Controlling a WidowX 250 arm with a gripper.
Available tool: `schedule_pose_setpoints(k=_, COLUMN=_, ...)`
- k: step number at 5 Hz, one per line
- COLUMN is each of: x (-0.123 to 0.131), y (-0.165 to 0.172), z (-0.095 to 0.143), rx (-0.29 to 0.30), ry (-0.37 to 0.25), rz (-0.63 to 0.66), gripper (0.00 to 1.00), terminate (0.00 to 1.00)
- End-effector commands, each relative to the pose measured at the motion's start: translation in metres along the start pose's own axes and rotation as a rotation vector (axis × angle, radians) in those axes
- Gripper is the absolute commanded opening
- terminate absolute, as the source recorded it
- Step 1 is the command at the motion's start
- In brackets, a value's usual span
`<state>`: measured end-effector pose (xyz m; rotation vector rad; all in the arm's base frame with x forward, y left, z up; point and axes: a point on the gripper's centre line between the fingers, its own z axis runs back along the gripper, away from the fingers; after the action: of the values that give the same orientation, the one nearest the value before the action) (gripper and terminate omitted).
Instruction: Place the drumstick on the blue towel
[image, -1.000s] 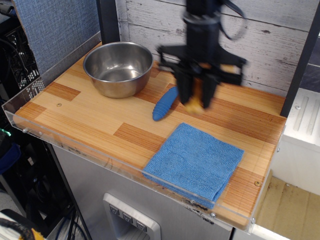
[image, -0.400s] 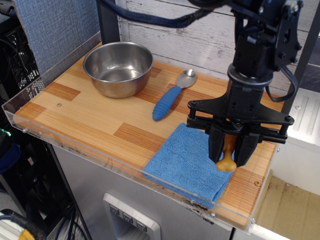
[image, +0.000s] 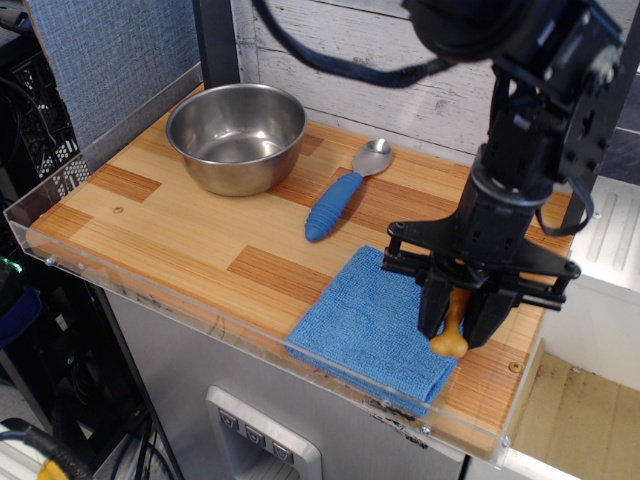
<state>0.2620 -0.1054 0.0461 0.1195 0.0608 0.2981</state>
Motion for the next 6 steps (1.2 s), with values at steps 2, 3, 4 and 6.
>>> schedule_pose_setpoints(k=2, x=0.009, y=0.000, z=-0.023, rx=0.118, ry=-0.015, rz=-0.025, gripper=0.00, terminate=0.00)
schedule_pose_setpoints(k=3, x=0.010, y=0.008, z=-0.025, rx=0.132, ry=-0.012, rz=-0.016, gripper=0.00, terminate=0.00)
schedule_pose_setpoints(k=4, x=0.009, y=0.017, z=-0.021, rx=0.106, ry=-0.010, rz=-0.012, gripper=0.00, terminate=0.00)
schedule_pose_setpoints(k=6, x=-0.005, y=0.025, z=0.005, rx=0.020, ry=-0.052, rz=-0.034, gripper=0.00, terminate=0.00)
